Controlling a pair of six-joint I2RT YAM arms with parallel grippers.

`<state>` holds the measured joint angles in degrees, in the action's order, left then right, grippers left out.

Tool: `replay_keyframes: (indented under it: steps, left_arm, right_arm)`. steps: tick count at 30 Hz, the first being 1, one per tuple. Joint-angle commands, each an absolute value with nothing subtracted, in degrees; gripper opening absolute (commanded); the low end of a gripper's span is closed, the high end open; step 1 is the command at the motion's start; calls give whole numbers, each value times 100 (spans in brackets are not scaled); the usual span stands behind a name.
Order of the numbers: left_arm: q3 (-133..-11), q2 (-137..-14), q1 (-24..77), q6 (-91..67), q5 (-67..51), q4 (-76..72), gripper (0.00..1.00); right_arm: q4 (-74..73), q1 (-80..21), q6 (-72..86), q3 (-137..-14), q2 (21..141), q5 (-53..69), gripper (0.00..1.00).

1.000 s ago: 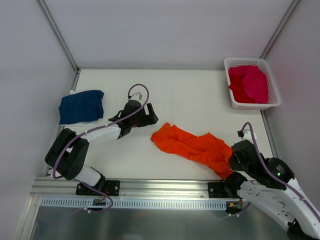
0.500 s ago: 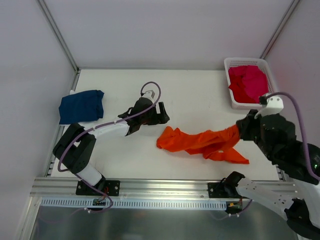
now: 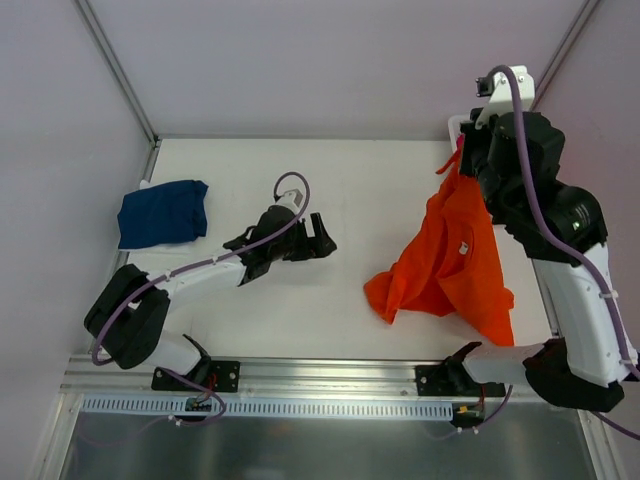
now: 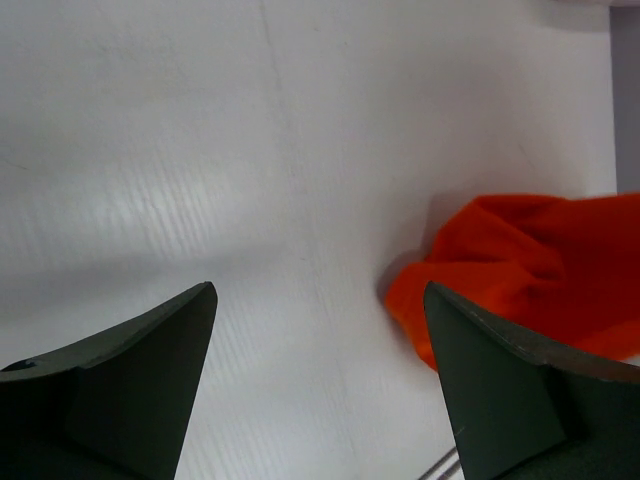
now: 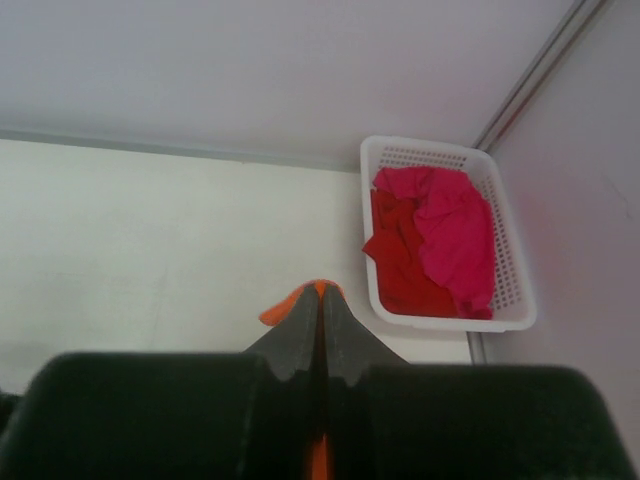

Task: Fold and stack the t-shirts
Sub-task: Flatten the tshirt out

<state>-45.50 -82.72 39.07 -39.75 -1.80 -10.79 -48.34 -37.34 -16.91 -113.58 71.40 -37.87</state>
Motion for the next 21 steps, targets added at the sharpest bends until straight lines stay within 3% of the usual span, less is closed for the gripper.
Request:
replay_keyframes:
  steps: [1,8,14,21]
  left_arm:
    - [-4342,-7841,4550,-4438,-483,-1318,85]
    - [-4728,-7769,5720,-4579,-536,-1354,86]
    - [-4816,-7919,5950,-4649,-431,-1450,86]
    - [-4974,-8945,6345,-4299,421,-2547,86]
  right_arm:
    - [-4281,-3367,-2197,-11742,7408,-3552,0]
    - [-3683,-2356,-2338,-12382,8199,-2927,1]
    - [-3744,-2171,-2812,-14114,9096,-2944,0]
    - [-3604,-2136,-2488,-12772,8631,-2769,1]
